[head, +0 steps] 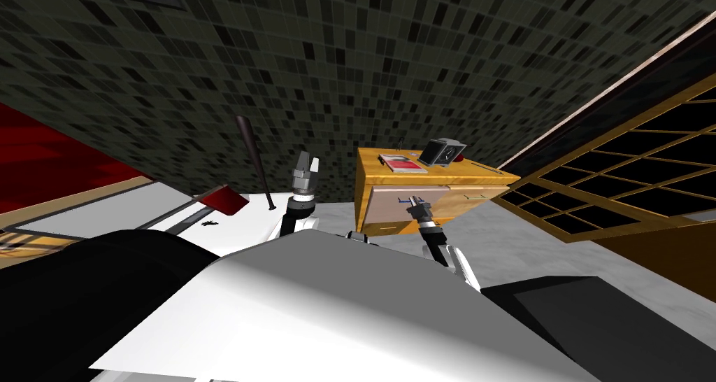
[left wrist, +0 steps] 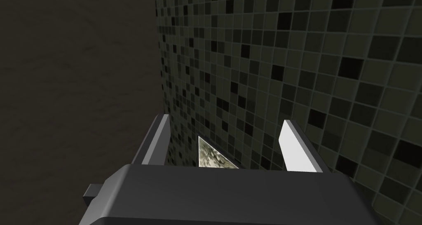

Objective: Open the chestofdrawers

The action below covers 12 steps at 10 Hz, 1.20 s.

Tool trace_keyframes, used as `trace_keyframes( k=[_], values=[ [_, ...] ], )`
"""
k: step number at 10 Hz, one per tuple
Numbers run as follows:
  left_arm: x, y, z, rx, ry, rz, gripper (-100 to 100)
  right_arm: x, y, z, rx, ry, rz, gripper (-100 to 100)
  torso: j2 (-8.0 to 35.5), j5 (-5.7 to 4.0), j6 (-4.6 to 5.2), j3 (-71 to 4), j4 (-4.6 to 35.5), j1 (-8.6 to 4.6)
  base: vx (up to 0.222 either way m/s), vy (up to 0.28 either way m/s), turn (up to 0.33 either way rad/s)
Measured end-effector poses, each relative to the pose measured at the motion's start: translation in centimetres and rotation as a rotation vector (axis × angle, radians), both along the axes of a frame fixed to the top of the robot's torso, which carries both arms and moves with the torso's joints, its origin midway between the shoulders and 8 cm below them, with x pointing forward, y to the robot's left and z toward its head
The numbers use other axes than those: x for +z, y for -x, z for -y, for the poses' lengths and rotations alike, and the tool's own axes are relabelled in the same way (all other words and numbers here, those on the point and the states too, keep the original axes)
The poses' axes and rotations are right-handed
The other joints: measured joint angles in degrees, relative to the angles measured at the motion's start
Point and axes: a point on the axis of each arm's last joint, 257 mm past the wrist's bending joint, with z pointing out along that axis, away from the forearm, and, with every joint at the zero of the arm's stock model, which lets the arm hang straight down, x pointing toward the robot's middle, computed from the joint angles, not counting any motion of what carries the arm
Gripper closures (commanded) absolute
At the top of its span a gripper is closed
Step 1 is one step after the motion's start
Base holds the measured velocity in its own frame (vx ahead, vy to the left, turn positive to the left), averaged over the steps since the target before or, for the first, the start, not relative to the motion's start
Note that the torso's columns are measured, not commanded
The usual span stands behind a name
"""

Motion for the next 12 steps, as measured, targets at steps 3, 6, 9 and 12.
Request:
trace_keyframes(
  k=[3,6,9,12],
  values=[
    [0.0,0.0,0.0,0.0,0.0,0.0,0,-1.4,0.5,0.8,-0.029,0.035,-0.03,-100,-0.2,-0.22,-0.22,-0.1,-0.3,0.05,-0.018,0.111,-0.04],
    [0.0,0.0,0.0,0.0,0.0,0.0,0,0.3,0.0,2.1,-0.049,0.046,-0.012,-100,-0.3,-0.05,0.06,-0.2,0.0,-0.31,0.045,0.029,-0.009],
    [0.0,0.0,0.0,0.0,0.0,0.0,0,-0.7,0.2,1.6,-0.043,0.041,-0.016,-100,0.1,0.16,0.33,0.0,0.4,-0.45,-0.025,-0.035,0.004],
    [0.0,0.0,0.0,0.0,0.0,0.0,0,-0.8,0.7,0.6,-0.029,0.085,0.0,-100,0.2,0.07,0.49,0.0,0.4,-0.73,0.009,-0.076,-0.001]
  ],
)
